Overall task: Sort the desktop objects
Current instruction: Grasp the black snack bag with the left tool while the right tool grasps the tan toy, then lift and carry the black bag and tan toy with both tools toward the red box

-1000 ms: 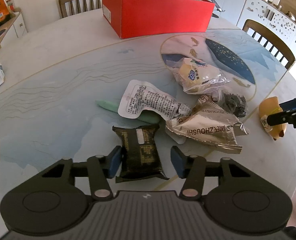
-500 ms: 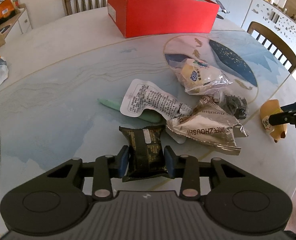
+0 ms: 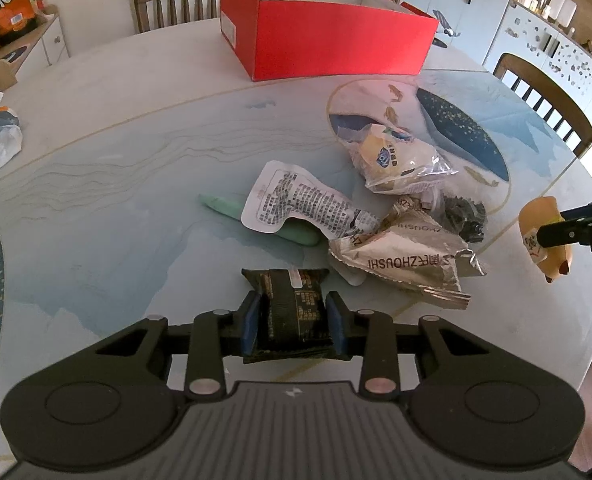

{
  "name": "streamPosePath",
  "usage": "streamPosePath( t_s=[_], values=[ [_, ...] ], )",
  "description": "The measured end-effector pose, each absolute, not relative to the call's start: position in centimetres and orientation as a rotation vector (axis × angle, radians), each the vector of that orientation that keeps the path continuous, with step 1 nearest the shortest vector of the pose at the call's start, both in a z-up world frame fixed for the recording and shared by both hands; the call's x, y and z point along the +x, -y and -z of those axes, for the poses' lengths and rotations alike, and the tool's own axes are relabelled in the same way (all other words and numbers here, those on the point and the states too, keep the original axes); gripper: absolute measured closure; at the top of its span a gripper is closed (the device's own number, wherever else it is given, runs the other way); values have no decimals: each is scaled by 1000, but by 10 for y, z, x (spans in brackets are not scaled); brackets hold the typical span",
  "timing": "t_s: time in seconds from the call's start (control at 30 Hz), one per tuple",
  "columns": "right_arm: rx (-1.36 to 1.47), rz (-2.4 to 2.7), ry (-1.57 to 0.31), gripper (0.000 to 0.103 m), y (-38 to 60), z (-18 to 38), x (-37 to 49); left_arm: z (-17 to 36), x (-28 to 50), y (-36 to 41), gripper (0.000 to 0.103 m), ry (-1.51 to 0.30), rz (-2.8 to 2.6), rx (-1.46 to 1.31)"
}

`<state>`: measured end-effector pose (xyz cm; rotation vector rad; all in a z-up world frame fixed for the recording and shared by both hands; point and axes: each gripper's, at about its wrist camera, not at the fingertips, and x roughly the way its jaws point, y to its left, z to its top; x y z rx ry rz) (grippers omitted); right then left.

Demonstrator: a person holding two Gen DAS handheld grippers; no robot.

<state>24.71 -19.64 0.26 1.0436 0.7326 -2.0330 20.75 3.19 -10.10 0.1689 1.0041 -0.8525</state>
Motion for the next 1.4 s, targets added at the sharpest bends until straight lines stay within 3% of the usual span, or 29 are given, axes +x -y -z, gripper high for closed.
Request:
streamPosePath(
  t_s=[0.57,1.4],
  values=[
    [996,2056,-730,62,197,-23,256,77,198,-41,73,-951,859,154],
    [844,2159,-623,62,198,-102,282,-22,198,-27,73,-798,914,124]
  ],
)
